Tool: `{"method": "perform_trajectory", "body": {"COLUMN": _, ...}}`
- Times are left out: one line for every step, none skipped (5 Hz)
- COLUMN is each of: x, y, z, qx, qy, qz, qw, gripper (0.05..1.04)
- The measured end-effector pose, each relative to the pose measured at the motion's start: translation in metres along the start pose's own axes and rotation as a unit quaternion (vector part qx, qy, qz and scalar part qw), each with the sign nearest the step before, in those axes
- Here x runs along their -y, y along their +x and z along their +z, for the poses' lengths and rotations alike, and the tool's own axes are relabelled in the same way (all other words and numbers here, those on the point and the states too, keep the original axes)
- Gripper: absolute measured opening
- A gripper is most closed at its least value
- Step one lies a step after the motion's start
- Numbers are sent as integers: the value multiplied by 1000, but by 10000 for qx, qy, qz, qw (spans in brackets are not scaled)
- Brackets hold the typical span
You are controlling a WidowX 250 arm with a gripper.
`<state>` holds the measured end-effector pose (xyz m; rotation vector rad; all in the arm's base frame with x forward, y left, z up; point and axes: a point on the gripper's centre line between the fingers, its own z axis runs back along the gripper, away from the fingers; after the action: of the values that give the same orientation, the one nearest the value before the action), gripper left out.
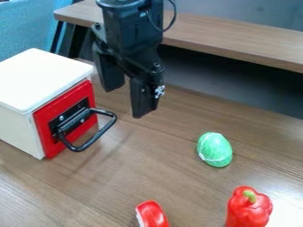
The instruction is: Open the drawer
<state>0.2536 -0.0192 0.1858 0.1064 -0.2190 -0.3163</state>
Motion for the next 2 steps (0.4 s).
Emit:
{"method": "perform_trajectory", "body": {"x": 1, "y": -1, "z": -5, "qx": -96, "qy": -26, "qz": -7, "qw": 10000, "gripper": 999}}
{"method": "perform_trajectory", "body": {"x": 1, "y": 0, "z": -6, "qx": -110, "qy": -36, "qz": -23, "qw": 9999, "gripper": 999}}
